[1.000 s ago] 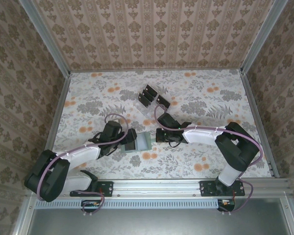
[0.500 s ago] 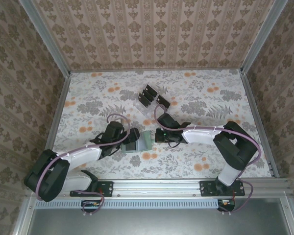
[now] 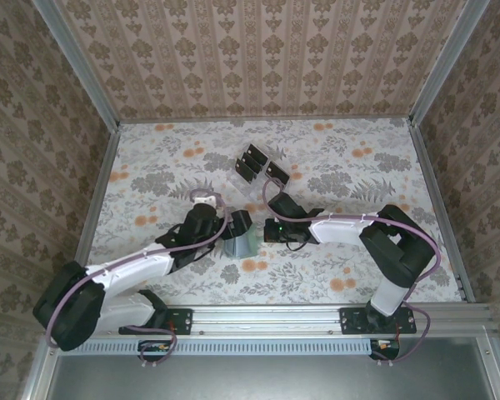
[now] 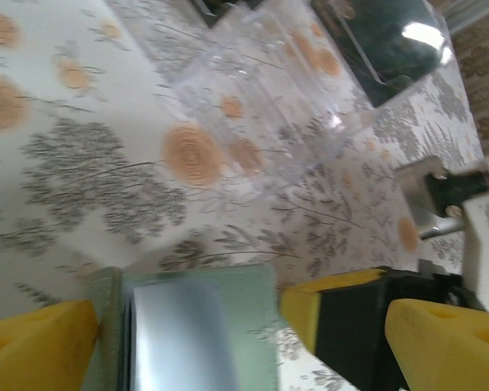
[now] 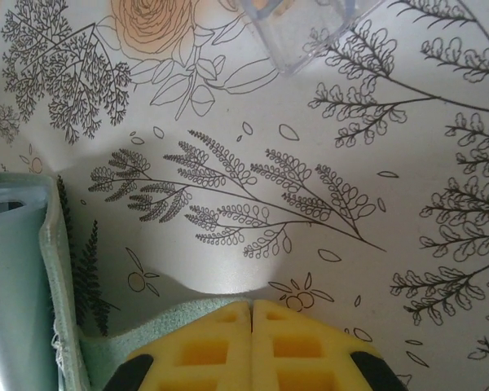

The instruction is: Put the credit cards into the card holder

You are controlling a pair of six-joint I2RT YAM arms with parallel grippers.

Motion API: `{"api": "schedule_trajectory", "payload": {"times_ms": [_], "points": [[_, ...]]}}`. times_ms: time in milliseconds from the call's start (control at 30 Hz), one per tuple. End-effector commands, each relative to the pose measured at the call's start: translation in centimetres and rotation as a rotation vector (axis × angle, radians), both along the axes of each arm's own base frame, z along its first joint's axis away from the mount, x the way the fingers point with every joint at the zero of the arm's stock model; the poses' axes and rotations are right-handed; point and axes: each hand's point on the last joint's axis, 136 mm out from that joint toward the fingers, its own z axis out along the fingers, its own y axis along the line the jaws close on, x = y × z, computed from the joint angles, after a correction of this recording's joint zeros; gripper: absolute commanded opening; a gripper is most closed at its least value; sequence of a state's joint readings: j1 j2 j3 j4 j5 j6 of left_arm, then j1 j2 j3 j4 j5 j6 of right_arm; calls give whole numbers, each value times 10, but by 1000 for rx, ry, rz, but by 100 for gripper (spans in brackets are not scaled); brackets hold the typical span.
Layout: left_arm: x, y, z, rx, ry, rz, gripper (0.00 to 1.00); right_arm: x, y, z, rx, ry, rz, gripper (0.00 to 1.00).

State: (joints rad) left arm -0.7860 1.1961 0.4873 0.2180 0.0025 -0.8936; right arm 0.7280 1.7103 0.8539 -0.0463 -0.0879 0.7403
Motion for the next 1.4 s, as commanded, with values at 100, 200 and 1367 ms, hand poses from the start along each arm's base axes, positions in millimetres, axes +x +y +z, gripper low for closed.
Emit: {"api": "schedule_trajectory", "payload": {"times_ms": [100,200,1367], "points": [[7,-44,3,-34,-17,-39,100,6,-12,14,47,-22,-53,29],[6,-53,-10,-17,-3,-45,100,8,-29,28,42,-50,-88,37],[1,70,-9,226,79,111,100,0,42,101,282,-98,107,9]]}}
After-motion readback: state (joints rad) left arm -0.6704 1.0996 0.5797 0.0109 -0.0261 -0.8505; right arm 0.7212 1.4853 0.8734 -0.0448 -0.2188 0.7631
